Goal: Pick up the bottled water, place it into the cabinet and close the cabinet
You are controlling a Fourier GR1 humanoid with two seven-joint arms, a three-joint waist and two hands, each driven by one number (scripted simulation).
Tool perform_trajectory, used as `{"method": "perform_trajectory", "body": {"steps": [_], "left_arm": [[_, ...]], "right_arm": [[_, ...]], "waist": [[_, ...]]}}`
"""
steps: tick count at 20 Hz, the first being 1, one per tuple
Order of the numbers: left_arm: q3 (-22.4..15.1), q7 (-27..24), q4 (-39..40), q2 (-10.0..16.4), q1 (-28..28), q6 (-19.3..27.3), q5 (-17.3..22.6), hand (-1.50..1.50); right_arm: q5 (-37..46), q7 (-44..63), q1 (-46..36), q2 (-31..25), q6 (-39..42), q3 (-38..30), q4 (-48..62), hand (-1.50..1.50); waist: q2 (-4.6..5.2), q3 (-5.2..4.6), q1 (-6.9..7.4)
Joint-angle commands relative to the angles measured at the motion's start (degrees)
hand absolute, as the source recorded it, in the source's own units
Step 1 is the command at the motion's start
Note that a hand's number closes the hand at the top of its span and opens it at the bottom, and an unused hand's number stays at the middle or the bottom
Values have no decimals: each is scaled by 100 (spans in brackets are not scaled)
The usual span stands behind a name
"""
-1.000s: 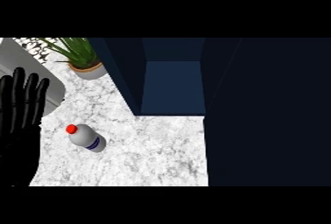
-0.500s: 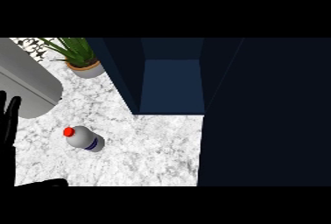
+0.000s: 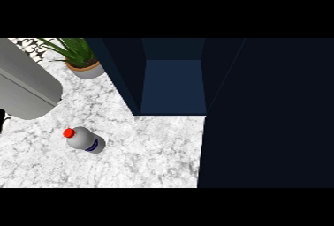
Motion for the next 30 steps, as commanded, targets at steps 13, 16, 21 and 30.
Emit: {"method": "perform_trajectory", "body": {"steps": [13,16,21,30], "left_arm": [[-190,1397,-200,392,-811,780,-745,-150],[-351,998,-337,341,-253,690,-660,-150],[-654,541,77,279,-117,685,-876,-150],[-246,171,419,312,88,560,-446,-150]], "right_arm": [[283,1163,-185,61,-493,540,-1220,-150],[290,1169,146,-7,-523,571,-1419,-150],[446,1248,-177,-11,-662,705,-1163,-150],[585,1837,-537,-172,-963,773,-1545,-150]], "waist": [[1,1,-39],[-10,-3,-30],[1,-3,-21],[-6,-10,-33]]}}
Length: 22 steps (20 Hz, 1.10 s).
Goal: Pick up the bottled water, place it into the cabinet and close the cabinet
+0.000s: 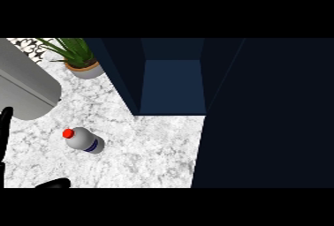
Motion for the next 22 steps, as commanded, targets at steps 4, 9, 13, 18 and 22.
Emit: {"method": "perform_trajectory", "body": {"steps": [4,9,13,18,22], "left_arm": [[570,-195,473,43,-235,-40,302,-150],[893,-1497,1512,-100,379,-478,803,-150],[1132,-1702,1982,-109,355,-605,1005,-150],[1618,-2087,2795,132,57,-1001,1463,-150],[1370,-2954,3500,-228,444,-1182,1293,-150]], "right_arm": [[393,247,556,-217,-70,408,-1152,-150],[285,38,738,-394,-63,307,-1099,-150],[165,193,513,-397,-197,302,-1237,-150],[545,356,331,-462,-316,578,-1158,-150],[681,-51,519,-429,-370,844,-796,-150]], "waist": [[-1,3,-44],[-4,-4,-52],[2,-2,-39],[2,-3,-31],[2,1,-20]]}}
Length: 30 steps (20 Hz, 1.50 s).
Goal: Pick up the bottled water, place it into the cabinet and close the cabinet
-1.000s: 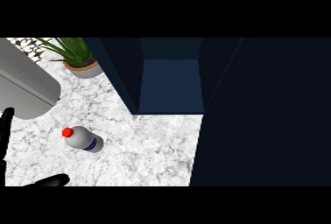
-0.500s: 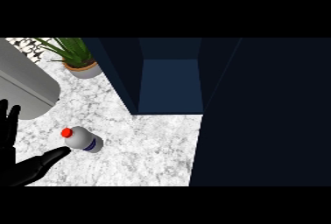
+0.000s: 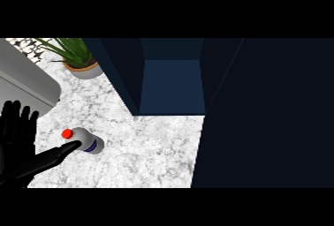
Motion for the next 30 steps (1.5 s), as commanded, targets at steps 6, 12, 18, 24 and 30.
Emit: {"method": "perform_trajectory", "body": {"steps": [6,12,18,24,30], "left_arm": [[77,-1304,1673,-253,-338,-197,-74,-150],[345,-1817,2349,-139,-214,-647,255,-150],[507,-2631,3217,-247,-72,-843,319,-150],[548,-3498,4116,-321,-193,-839,364,-150],[685,-3970,5210,-310,-981,-918,319,-150]], "right_arm": [[-37,927,-407,-244,-51,-450,-1037,-150],[361,856,-369,-197,-185,-96,-941,-150],[327,839,-226,-321,-249,36,-1044,-150],[113,1196,-637,-489,-269,-378,-1109,-150],[448,1020,-662,-309,-409,123,-889,-150]], "waist": [[10,1,-5],[3,3,14],[0,4,14],[4,1,6],[6,0,-5]]}}
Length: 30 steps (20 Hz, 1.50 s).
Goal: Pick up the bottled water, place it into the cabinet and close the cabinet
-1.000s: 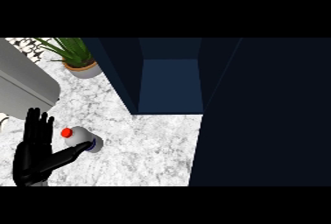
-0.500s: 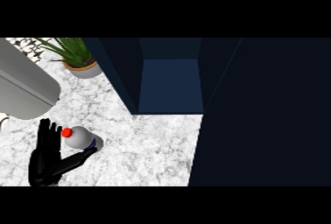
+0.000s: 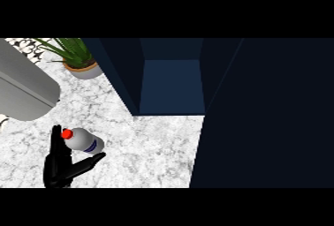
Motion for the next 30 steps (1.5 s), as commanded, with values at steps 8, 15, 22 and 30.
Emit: {"method": "perform_trajectory", "body": {"steps": [8,15,22,30], "left_arm": [[422,-952,1434,157,-556,-575,462,-150],[521,-1152,2380,271,-1396,-656,593,-150],[442,-1322,2695,141,-1571,-1243,786,150],[160,-1744,2461,293,-1800,-563,321,150]], "right_arm": [[252,529,192,-152,-153,-86,-1160,-150],[491,333,289,-100,-234,96,-935,-150],[-81,142,642,-333,-95,-362,-1206,-150],[-284,-250,864,-446,119,-674,-990,-150]], "waist": [[1,-2,-18],[7,-4,-30],[5,0,-56],[-1,6,-29]]}}
